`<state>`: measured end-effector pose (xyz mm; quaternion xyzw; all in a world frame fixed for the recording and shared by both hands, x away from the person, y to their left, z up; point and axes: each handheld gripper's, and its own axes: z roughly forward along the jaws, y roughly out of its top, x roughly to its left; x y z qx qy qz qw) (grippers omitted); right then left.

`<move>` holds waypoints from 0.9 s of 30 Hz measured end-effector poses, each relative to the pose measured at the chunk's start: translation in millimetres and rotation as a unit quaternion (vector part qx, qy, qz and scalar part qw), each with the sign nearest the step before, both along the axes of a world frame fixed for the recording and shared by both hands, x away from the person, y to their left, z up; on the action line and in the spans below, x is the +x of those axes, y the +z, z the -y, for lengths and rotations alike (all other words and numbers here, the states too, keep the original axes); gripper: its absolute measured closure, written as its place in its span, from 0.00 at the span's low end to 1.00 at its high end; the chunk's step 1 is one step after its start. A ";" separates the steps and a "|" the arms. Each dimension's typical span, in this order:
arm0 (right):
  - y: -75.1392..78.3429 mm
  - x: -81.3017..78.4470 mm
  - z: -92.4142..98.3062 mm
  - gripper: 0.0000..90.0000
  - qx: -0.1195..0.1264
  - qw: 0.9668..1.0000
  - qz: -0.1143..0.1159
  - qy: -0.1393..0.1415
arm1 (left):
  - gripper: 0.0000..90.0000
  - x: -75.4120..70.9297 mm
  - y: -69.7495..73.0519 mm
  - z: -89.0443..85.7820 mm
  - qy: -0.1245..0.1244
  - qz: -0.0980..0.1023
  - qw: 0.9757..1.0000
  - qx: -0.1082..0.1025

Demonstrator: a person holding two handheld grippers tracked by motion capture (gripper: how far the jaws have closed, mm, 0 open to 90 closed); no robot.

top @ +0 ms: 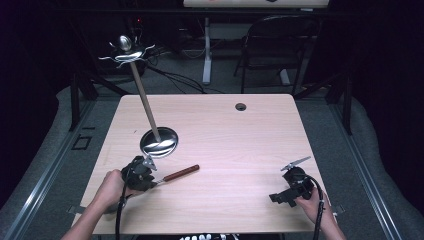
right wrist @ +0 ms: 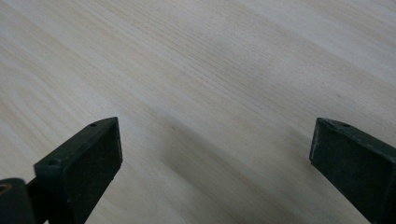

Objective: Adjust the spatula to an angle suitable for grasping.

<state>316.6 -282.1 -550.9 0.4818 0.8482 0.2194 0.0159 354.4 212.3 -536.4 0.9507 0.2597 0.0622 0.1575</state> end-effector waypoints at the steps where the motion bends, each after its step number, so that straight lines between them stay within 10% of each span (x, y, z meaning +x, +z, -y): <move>1: 0.1 0.2 0.2 0.02 -0.006 1.000 0.000 0.001 | 0.78 1.7 0.1 1.9 -0.001 -0.001 1.000 0.001; 27: -0.6 0.4 -0.5 0.02 -0.006 1.000 0.005 0.002 | 0.86 11.8 -4.7 25.7 -0.010 -0.018 0.999 0.032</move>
